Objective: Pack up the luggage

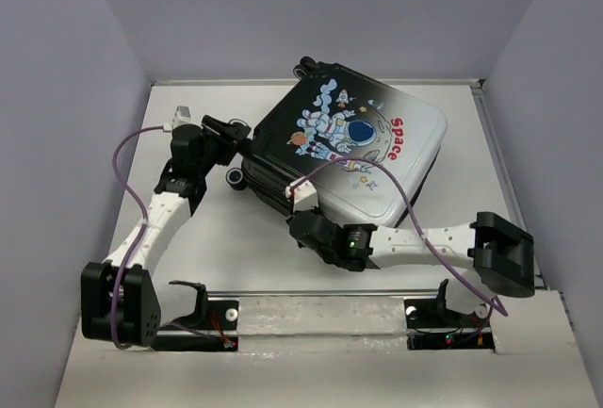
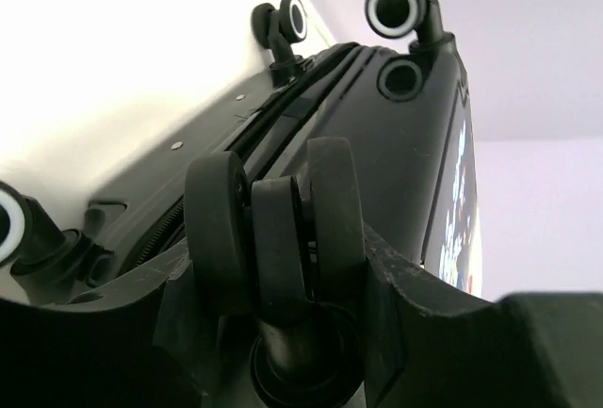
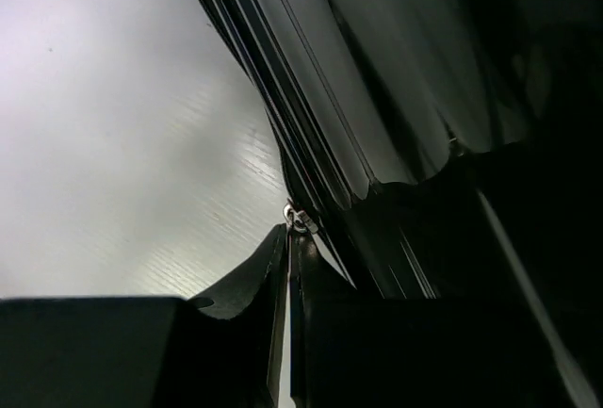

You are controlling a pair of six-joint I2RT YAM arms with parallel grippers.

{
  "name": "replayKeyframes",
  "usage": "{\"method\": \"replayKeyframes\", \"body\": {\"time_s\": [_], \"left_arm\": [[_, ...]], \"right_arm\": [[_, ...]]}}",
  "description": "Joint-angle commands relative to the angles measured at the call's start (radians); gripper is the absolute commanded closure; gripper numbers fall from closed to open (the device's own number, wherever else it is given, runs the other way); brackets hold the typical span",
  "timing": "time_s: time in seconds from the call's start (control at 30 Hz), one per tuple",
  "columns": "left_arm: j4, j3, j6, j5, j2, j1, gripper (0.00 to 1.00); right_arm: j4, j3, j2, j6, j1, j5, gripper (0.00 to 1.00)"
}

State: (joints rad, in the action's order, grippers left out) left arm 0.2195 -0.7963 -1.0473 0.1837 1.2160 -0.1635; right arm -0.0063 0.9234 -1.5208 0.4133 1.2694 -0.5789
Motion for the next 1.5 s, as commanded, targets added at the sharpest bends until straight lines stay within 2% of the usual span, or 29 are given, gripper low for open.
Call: {"method": "replayKeyframes", "body": {"time_s": [0.0,0.27,0.4,0.47,0.6,0.73,0.8,0.83,0.87,0.9,0.93,0.97,1.03,1.07,1.17,1.23,1.3,1.33,1.4,1.43,1.47], "left_arm": [[0.014,0.063,0.28,0.215,-0.151,-0.076,0.94],[-0.13,0.169,0.36,0.269,-0.338,-0.076,0.94],[-0.275,0.158,0.44,0.203,-0.458,-0.045,0.94],[-0.368,0.131,0.492,0.172,-0.487,-0.034,0.94],[-0.434,0.121,0.512,0.119,-0.532,-0.034,0.94],[-0.382,0.187,0.48,0.198,-0.544,-0.036,0.94],[-0.361,0.239,0.464,0.203,-0.556,-0.036,0.94],[-0.353,0.25,0.461,0.201,-0.558,-0.036,0.94],[-0.339,0.261,0.46,0.203,-0.561,-0.036,0.94],[-0.332,0.272,0.458,0.207,-0.558,-0.036,0.94],[-0.322,0.276,0.457,0.207,-0.556,-0.036,0.94],[-0.313,0.281,0.455,0.207,-0.553,-0.036,0.94],[-0.309,0.282,0.452,0.204,-0.556,-0.036,0.94],[-0.296,0.284,0.449,0.201,-0.556,-0.037,0.94],[-0.269,0.289,0.435,0.191,-0.55,-0.044,0.94],[-0.25,0.293,0.428,0.185,-0.55,-0.056,0.94],[-0.247,0.298,0.428,0.174,-0.553,-0.068,0.94],[-0.246,0.299,0.429,0.172,-0.555,-0.074,0.94],[-0.246,0.298,0.435,0.162,-0.558,-0.111,0.94],[-0.244,0.298,0.437,0.157,-0.558,-0.111,0.94],[-0.244,0.299,0.438,0.152,-0.559,-0.132,0.94]], "right_arm": [[0.201,0.162,-0.068,-0.045,0.028,0.109,0.93],[0.319,0.328,-0.232,-0.169,0.028,0.223,0.93],[0.367,0.431,-0.338,-0.203,0.028,0.276,0.93],[0.426,0.431,-0.361,-0.212,0.028,0.346,0.93],[0.535,0.393,-0.371,-0.217,-0.004,0.467,0.93],[0.695,0.312,-0.343,-0.08,-0.094,0.735,0.93],[0.642,0.304,-0.307,-0.059,-0.108,0.787,0.93],[0.584,0.301,-0.28,-0.064,-0.108,0.783,0.87],[0.445,0.29,-0.251,-0.064,-0.108,0.781,0.78],[0.363,0.264,-0.186,-0.058,-0.098,0.777,0.49],[0.203,0.244,-0.149,-0.021,-0.097,0.778,0.36],[0.146,0.176,-0.057,-0.002,-0.087,0.821,0.21],[0.094,0.126,0.0,0.021,-0.075,0.843,0.11],[0.06,0.036,0.119,0.041,-0.074,0.847,0.08],[-0.05,-0.055,0.353,0.071,-0.074,0.776,0.07],[-0.173,-0.043,0.456,0.059,-0.074,0.548,0.03],[-0.266,0.012,0.56,0.051,-0.129,0.331,0.0],[-0.303,0.029,0.583,0.038,-0.169,0.166,0.0],[-0.386,0.063,0.638,0.019,-0.338,0.04,0.0],[-0.386,0.068,0.654,0.019,-0.4,0.018,0.0],[-0.392,0.068,0.668,0.0,-0.515,-0.008,0.0]]}}
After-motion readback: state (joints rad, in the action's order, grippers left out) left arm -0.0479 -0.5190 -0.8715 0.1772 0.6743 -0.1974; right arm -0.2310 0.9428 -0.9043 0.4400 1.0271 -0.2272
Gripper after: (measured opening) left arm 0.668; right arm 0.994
